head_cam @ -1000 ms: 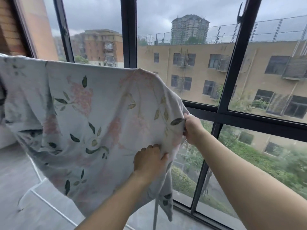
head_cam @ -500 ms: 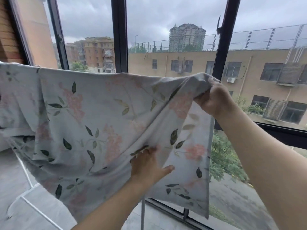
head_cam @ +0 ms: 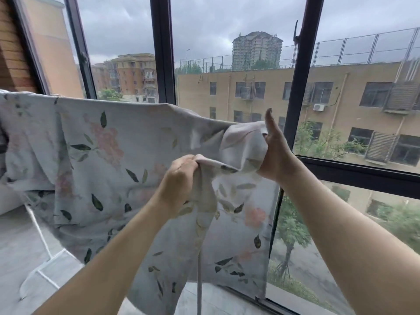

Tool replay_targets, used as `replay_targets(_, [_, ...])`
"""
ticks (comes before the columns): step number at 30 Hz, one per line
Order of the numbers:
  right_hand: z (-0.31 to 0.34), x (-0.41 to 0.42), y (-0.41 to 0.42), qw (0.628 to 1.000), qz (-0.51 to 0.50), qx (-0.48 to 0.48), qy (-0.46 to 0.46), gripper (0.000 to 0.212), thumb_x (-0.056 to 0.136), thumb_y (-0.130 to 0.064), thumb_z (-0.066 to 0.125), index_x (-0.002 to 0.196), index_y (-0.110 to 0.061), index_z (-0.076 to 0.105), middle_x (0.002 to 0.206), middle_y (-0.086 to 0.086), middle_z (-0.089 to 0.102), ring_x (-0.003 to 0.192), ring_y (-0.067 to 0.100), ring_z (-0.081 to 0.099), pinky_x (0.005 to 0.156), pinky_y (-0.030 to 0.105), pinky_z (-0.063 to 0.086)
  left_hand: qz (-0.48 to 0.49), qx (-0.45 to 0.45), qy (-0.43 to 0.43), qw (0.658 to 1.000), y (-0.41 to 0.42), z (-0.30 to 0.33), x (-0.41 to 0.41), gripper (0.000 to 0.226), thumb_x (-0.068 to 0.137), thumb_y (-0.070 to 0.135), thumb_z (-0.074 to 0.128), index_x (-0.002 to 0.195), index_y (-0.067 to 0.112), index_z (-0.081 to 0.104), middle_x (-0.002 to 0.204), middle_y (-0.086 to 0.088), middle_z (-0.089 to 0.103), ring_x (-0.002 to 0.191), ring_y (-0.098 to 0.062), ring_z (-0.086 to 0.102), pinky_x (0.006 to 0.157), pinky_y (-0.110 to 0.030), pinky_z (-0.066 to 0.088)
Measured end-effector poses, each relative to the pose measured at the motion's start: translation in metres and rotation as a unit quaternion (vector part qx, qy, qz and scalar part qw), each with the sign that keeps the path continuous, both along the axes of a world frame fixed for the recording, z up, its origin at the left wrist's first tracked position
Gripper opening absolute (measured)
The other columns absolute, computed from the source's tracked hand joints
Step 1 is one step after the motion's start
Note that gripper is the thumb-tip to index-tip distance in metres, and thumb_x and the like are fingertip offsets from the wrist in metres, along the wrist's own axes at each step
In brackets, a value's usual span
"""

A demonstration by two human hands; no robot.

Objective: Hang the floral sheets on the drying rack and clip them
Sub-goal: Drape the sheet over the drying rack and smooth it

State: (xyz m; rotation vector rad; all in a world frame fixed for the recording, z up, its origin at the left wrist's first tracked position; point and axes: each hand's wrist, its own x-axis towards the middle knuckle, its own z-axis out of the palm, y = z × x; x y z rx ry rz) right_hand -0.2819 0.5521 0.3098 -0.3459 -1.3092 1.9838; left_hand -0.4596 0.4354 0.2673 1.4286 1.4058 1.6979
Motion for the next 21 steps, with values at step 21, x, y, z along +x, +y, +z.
replay_targets(21, [0.061,0.014,-0.021,0.984,-0.106,-0.010,0.142,0.024,0.099,-0.008,0.035,0.078,-0.008,0.046,0.070,0.007,0.045,0.062,0.016,0.047,0.069,0.030,0.053,0.237,-0.009,0.542,0.806,0.007,-0.033,0.033,0.071,0.074,0.065,0.058,0.116,0.008,0.050,0.100,-0.007,0.060,0.086,-0.032,0.062,0.060,-0.035,0.048])
